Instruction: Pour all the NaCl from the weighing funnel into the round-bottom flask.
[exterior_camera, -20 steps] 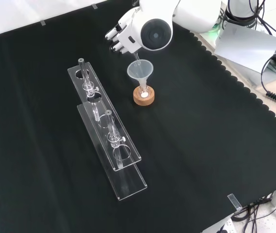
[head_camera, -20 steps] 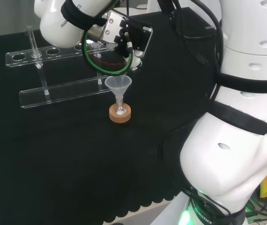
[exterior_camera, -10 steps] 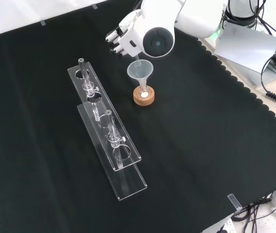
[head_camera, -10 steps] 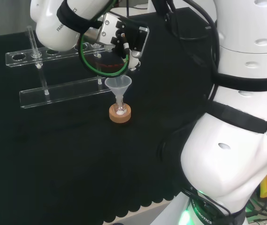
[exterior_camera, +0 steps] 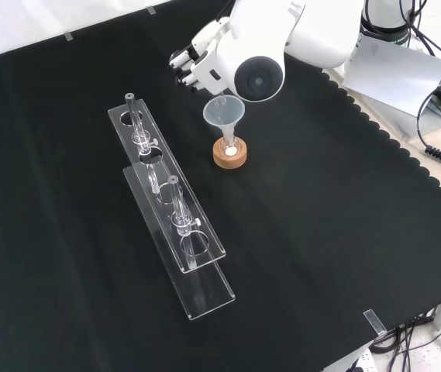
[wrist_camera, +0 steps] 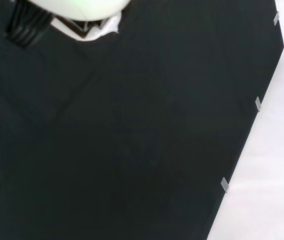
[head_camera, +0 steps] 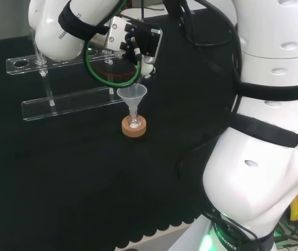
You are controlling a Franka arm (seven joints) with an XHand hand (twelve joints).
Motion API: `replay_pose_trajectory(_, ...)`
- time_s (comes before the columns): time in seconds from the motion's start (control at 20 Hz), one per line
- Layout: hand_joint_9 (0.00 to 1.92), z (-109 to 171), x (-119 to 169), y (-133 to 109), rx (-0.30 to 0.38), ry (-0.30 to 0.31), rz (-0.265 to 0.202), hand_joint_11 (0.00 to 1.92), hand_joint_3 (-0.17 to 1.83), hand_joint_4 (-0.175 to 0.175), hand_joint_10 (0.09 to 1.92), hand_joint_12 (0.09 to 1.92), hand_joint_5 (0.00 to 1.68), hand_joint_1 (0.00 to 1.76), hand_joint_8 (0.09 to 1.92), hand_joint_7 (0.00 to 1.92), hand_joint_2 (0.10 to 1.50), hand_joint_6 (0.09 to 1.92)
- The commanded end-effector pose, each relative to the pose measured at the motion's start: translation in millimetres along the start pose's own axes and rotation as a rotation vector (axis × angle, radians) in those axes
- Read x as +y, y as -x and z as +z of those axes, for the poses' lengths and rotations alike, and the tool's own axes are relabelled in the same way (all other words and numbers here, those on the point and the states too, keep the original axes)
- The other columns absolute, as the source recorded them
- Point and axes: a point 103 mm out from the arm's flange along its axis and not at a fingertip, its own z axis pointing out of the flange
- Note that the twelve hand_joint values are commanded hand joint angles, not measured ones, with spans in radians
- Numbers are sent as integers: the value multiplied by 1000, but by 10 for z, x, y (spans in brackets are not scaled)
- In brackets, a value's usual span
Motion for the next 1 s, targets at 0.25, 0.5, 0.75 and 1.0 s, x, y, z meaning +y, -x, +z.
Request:
replay_pose_trajectory(0.25, 787, -62, 27, -70, -24, -18, -3, 478, 843, 169, 512, 1282, 1100, 1087, 666, 488, 648, 1056)
replay_pose_trajectory(0.5, 786, -78, 33, -60, -29, -36, 3, 477, 843, 173, 513, 1282, 1101, 1086, 665, 489, 647, 1055)
replay_pose_trajectory(0.75, 785, -107, 33, -52, -41, -46, 6, 476, 844, 175, 514, 1283, 1103, 1086, 664, 490, 646, 1052)
replay_pose_trajectory(1.0, 784, -132, 35, -76, -58, -53, 8, 475, 845, 175, 514, 1283, 1105, 1087, 662, 491, 644, 1049)
